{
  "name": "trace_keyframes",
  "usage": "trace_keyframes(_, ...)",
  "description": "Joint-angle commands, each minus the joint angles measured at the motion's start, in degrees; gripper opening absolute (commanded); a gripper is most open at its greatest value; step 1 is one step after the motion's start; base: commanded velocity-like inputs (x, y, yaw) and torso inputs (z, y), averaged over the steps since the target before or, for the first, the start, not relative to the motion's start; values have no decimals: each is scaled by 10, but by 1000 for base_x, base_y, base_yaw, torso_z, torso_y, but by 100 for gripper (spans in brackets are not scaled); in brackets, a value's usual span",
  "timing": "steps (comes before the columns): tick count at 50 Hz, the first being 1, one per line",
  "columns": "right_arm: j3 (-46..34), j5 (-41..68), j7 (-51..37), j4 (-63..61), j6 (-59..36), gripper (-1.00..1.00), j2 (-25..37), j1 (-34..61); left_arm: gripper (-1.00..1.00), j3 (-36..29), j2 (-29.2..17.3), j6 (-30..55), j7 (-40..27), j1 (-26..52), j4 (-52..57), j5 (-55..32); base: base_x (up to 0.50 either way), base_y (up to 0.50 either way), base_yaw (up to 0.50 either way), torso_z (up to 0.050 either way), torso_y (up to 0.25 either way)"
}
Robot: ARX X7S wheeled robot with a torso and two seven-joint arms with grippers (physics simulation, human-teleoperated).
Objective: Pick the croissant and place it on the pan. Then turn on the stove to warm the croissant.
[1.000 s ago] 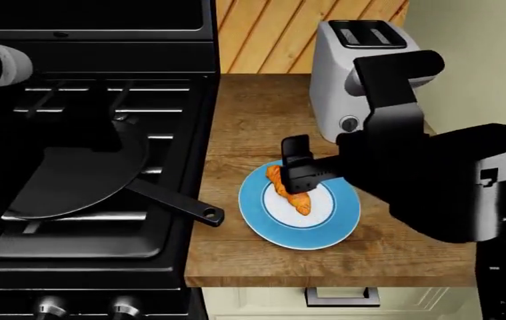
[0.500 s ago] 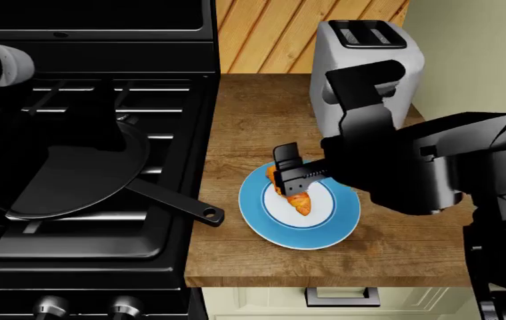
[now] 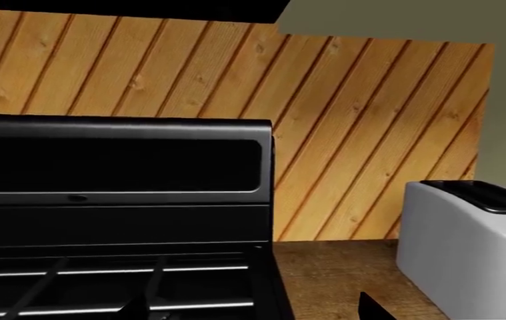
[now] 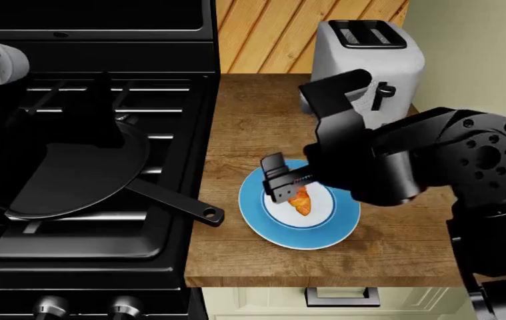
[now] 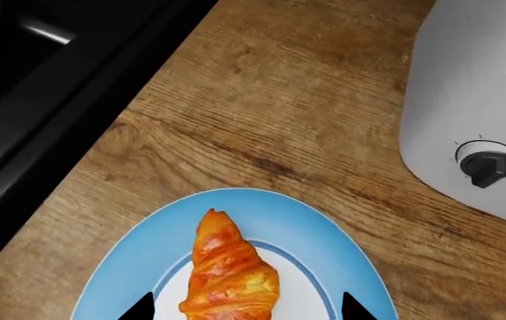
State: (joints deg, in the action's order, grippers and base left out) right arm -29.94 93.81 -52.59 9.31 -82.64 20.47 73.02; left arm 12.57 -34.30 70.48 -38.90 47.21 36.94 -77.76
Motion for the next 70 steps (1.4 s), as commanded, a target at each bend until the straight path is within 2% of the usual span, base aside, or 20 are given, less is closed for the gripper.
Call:
trace_keyframes(1,-28,-42,56,11,15,100,-3,-2,100,-6,-5,-1,-6,1,1,2,0,0,0,0,0)
trace_keyframes(42,-87,-103,149,45,61,100,-4,-13,100,-16,-16,-1,-27,5,-12,-32,0,0,0,0,0)
trace_keyframes(70,-103,-109,167,51,76,100,-1,-18,100,-24,-23,-9,-33,5,-13,-35,0,0,0,0,0)
